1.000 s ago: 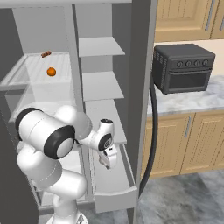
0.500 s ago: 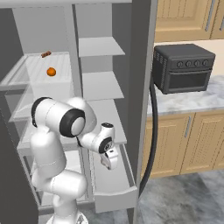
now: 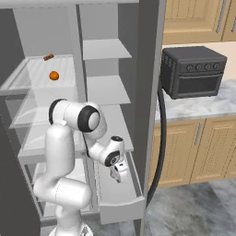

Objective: Take the mushroom and tangerine from the fridge shelf and place them in the freezer drawer to begin freezing them.

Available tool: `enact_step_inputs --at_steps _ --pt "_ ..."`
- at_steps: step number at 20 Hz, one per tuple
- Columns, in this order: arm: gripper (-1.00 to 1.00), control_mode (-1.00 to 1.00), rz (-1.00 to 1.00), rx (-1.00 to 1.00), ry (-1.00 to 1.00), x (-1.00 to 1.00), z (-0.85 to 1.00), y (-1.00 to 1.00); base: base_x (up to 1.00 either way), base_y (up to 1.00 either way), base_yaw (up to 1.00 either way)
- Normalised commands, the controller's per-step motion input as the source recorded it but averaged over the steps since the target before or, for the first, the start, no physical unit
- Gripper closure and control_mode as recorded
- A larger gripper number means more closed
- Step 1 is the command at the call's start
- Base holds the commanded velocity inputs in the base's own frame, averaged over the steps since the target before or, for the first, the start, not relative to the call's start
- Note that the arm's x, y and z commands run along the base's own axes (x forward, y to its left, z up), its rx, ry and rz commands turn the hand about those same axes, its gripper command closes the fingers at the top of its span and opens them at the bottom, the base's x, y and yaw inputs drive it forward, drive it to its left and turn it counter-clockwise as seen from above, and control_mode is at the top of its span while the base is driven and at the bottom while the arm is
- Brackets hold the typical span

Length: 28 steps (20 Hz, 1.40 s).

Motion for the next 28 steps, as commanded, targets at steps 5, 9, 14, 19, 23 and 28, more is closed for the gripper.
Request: enact_step_inputs --at_steps 5,9,14,19,23,28 --pt "1.00 -1.00 0.00 0.00 0.00 0.24 -0.50 -0.19 0.00 0.00 0.00" --pt "1.00 -1.00 0.00 0.00 0.00 0.28 -0.54 -0.14 0.00 0.00 0.00" --pt "1.00 -1.00 0.00 0.00 0.00 0.26 -0.48 -0.13 0.00 0.00 0.00" --pt "1.00 -1.00 0.00 0.00 0.00 0.21 -0.57 -0.06 0.00 0.00 0.00" --pt "-1.00 -1.00 0.00 0.00 0.00 0.26 -0.31 -0.01 0.00 0.00 0.00" --pt "-1.00 -1.00 0.00 0.00 0.00 0.00 0.00 0.00 0.00 0.00 0.00"
